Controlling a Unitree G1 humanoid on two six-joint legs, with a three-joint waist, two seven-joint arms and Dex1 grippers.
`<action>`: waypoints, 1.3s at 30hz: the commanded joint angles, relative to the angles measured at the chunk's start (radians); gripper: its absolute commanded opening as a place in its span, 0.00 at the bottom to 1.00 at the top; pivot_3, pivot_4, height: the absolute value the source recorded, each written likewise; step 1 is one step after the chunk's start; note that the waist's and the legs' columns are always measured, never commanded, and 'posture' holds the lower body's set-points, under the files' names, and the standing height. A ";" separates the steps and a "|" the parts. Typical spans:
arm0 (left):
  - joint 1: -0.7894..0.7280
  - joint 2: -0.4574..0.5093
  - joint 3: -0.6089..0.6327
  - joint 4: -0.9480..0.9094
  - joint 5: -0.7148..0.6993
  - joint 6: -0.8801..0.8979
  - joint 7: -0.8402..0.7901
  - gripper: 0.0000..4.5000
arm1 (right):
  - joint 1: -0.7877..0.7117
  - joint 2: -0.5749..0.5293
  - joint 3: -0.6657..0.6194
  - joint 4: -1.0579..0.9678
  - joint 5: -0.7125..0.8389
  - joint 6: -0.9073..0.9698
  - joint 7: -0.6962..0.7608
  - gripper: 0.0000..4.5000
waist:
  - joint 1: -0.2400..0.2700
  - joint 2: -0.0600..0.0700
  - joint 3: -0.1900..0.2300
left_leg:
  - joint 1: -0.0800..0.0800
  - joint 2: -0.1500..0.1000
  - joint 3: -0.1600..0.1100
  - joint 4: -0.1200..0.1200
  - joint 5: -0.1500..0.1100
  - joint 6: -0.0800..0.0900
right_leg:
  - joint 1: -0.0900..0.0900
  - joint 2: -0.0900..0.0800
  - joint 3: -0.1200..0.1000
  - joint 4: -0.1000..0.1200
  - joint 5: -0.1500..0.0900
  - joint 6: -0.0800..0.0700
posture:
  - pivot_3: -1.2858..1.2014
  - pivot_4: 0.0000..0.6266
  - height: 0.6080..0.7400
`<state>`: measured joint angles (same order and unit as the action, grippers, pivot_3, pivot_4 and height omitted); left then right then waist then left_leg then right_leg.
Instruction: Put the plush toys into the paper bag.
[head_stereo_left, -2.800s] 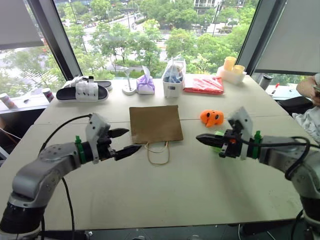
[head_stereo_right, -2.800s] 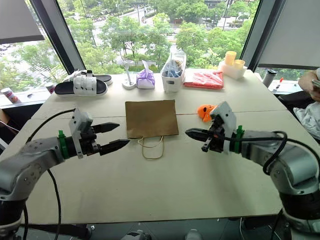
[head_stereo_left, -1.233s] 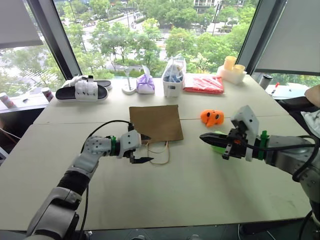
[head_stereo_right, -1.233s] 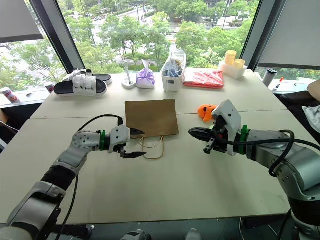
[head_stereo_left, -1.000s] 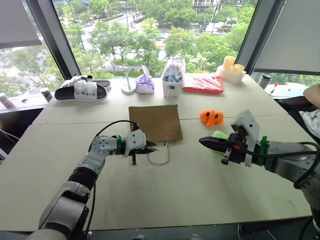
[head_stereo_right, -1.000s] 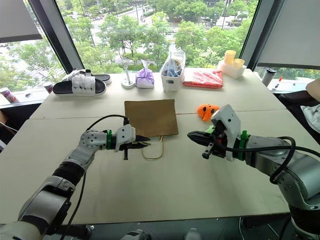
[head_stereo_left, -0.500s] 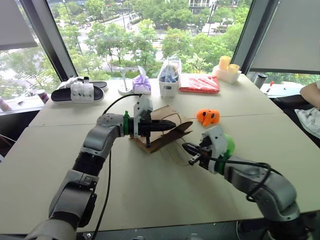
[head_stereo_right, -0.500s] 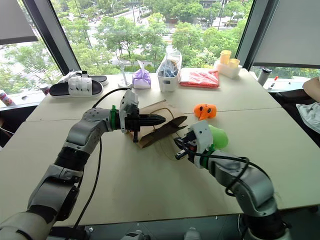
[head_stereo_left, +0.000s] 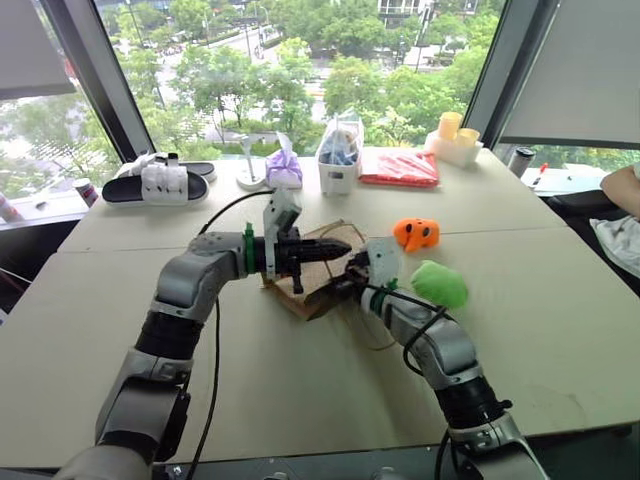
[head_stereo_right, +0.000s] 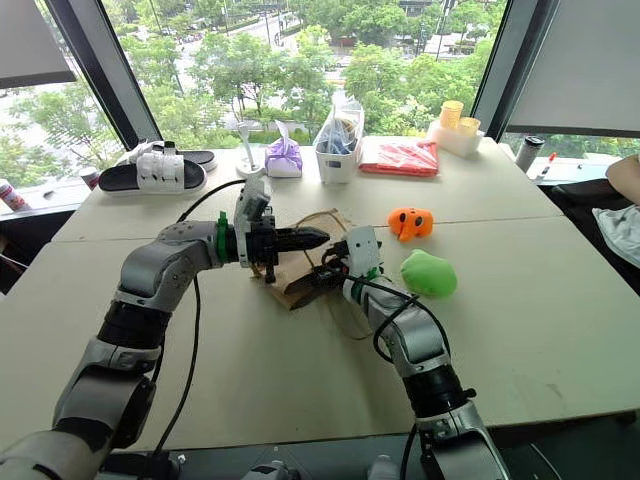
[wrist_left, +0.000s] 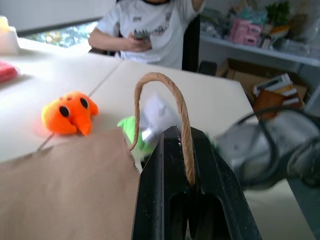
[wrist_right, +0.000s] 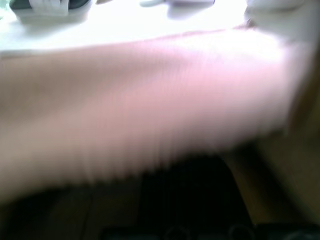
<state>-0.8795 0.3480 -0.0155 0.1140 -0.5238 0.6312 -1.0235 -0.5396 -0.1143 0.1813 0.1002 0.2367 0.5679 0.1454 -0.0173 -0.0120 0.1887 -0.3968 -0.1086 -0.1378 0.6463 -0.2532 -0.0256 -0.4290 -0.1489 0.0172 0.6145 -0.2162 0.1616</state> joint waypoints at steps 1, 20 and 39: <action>-0.065 -0.025 0.088 -0.029 -0.060 0.024 0.101 0.01 | -0.004 0.047 0.015 0.033 -0.042 -0.097 0.006 0.00 | -0.003 0.000 0.000 | 0.000 0.000 0.000 0.000 0.000 0.000 | 0.000 0.000 0.000 0.000 0.000 0.000 | 0.52 0.24 1.00; -0.254 0.071 0.248 0.110 -0.112 -0.017 0.241 0.01 | 0.075 0.051 0.071 0.081 -0.141 -0.060 0.123 0.00 | -0.007 0.000 0.000 | 0.004 0.000 0.001 -0.001 0.000 -0.001 | 0.002 0.001 0.000 0.001 0.000 0.000 | 0.52 0.24 1.00; 0.167 -0.069 0.053 -0.257 -0.153 0.047 0.265 0.00 | 0.034 -0.225 -0.219 -0.757 0.130 0.547 0.265 0.17 | 0.006 0.001 -0.001 | 0.002 0.000 0.001 0.000 -0.001 0.001 | 0.001 0.000 0.001 0.001 0.000 0.000 | 0.52 0.24 1.00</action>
<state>-0.7129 0.2792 0.0415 -0.1031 -0.6753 0.6968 -0.7609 -0.5060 -0.3256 0.0132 -0.5913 0.3298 1.0668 0.3952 -0.0111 -0.0113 0.1879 -0.3942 -0.1084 -0.1368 0.6464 -0.2552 -0.0230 -0.4269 -0.1490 0.0186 0.6146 -0.2162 0.1614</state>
